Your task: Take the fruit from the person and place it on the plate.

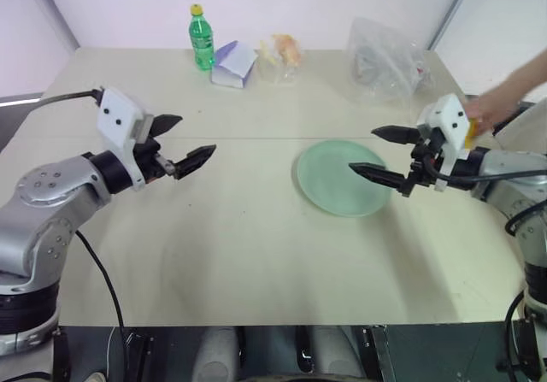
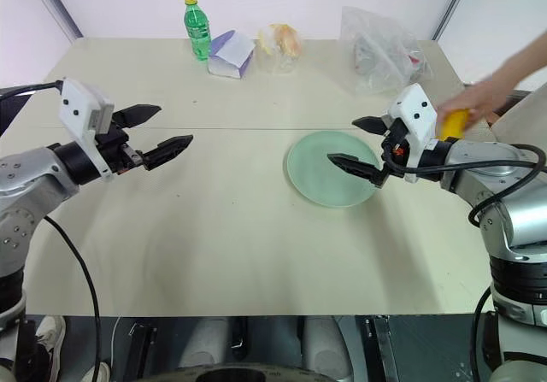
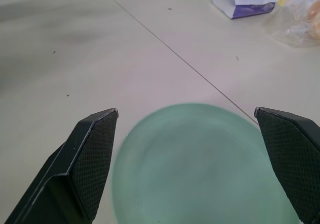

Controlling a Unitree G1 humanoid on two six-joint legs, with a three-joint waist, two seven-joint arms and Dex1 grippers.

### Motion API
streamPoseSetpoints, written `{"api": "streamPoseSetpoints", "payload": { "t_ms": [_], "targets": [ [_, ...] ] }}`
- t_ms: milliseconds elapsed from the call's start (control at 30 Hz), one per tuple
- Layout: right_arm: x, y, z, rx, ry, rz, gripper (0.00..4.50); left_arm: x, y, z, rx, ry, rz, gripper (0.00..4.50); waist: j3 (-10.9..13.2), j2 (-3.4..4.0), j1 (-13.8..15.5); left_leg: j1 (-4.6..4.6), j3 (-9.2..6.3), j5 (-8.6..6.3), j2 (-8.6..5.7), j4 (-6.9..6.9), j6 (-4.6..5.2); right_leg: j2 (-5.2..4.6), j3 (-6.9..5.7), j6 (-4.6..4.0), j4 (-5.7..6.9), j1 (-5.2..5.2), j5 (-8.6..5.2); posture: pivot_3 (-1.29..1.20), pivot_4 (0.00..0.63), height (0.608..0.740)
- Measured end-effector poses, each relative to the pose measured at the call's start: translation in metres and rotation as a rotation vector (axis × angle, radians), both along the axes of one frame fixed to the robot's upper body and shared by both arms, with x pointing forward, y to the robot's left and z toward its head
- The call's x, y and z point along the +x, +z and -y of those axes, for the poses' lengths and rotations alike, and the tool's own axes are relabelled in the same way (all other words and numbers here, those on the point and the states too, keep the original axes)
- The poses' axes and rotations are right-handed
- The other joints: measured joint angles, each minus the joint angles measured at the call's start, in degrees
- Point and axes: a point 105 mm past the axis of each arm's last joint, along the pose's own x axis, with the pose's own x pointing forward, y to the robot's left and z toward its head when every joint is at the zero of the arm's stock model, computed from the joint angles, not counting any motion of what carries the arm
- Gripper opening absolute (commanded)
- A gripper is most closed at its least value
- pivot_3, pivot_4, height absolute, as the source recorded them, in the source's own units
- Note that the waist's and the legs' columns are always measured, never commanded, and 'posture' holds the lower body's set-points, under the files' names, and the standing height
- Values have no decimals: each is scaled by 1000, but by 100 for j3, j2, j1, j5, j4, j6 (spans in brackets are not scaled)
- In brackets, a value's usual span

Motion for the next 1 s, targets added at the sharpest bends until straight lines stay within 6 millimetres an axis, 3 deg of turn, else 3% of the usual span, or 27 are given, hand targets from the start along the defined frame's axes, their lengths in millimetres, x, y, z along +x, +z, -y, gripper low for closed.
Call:
{"api": "streamPoseSetpoints", "payload": {
  "t_ms": [1000],
  "targets": [
    [1, 0, 0, -2, -4, 2, 4500, 2, 5, 6, -33, -14, 20, 4456, 0, 0, -3, 0, -1, 0, 0, 2, 0, 1, 0, 0, 0, 1, 0, 0, 150, 731]
  ]
}}
